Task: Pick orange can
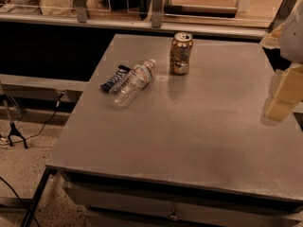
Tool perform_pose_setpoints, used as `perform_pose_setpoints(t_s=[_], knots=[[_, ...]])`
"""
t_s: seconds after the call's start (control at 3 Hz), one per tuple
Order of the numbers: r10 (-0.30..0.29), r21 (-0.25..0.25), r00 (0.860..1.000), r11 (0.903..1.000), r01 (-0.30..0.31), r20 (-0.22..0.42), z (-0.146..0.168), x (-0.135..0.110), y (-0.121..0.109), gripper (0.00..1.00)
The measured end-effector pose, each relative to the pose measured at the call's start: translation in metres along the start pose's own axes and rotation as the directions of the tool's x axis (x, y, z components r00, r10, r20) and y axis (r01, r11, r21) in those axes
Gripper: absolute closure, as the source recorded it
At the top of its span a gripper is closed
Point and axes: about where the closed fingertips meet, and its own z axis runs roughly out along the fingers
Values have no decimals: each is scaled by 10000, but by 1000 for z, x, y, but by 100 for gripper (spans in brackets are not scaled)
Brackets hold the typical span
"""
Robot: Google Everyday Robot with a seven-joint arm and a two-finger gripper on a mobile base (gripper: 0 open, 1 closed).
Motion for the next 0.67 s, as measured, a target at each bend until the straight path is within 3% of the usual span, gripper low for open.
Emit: perform_pose_setpoints(t_s=[0.33, 0.67], knots=[[0, 2, 10000, 10000, 0, 1, 0, 0, 0, 0], [-49, 72, 9997, 10000, 47, 231, 3, -13, -22, 0]])
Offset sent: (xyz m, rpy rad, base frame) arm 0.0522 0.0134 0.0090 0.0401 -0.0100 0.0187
